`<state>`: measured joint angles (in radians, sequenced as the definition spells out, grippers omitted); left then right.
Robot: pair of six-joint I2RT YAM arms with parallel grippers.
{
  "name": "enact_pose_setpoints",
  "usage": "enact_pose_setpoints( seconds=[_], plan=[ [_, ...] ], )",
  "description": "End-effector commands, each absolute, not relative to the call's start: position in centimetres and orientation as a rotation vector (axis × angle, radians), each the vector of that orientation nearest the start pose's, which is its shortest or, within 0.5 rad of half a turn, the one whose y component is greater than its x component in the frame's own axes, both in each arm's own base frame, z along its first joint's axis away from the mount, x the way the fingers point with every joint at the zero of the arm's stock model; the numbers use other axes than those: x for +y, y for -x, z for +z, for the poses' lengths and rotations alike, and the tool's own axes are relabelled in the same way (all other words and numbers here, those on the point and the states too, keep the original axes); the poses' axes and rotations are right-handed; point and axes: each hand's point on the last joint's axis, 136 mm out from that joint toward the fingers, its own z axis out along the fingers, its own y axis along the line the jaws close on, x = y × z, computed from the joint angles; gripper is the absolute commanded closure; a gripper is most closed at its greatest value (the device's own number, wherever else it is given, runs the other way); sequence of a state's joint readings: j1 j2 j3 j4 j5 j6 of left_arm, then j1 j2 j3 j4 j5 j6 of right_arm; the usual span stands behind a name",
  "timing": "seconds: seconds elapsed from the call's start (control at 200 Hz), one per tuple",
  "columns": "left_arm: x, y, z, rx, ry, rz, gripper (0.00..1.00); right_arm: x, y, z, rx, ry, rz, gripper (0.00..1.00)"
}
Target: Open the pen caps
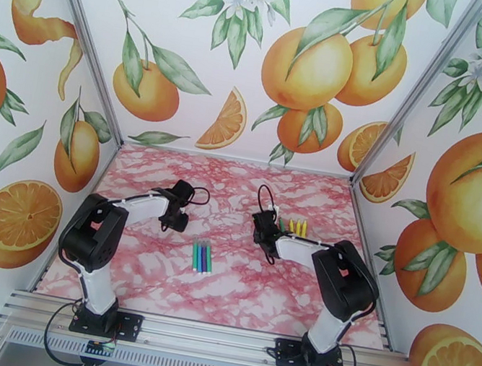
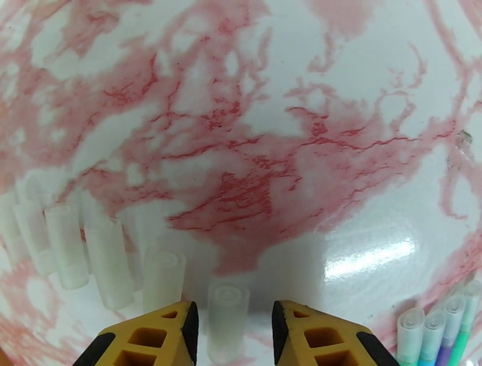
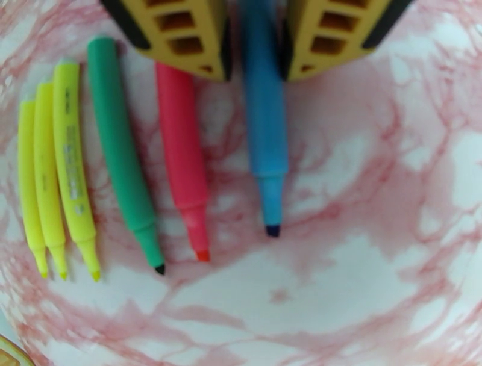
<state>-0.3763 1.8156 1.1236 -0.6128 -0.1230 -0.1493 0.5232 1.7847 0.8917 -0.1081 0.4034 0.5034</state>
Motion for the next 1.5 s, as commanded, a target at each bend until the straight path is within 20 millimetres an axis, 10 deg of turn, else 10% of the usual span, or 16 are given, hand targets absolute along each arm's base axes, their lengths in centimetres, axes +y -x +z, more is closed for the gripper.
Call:
enact_pose_setpoints(
  seconds=[0.0,0.43,0.911,1.496],
  plan=[
    [-12.7,-36.4,5.8,2.758,-0.305,0.013,0.55,14.5,-38.0,4.7,2.423,-0.094,-0.042,0.68],
    [-13.5,-36.0,11.6,2.577,-0.261,-0.139,0.38,22.2,-34.4,9.3,2.375,0.239,0.187,0.57],
    [-10.6,-34.3,12.7,2.496,-0.083,-0.226,0.26,30.1,-26.4,7.6,2.469,0.569,0.572,0.56],
    [-9.4,-33.5,12.7,2.473,-0.050,-0.222,0.21,33.8,-24.2,5.1,2.528,0.718,0.641,0.60]
  ],
)
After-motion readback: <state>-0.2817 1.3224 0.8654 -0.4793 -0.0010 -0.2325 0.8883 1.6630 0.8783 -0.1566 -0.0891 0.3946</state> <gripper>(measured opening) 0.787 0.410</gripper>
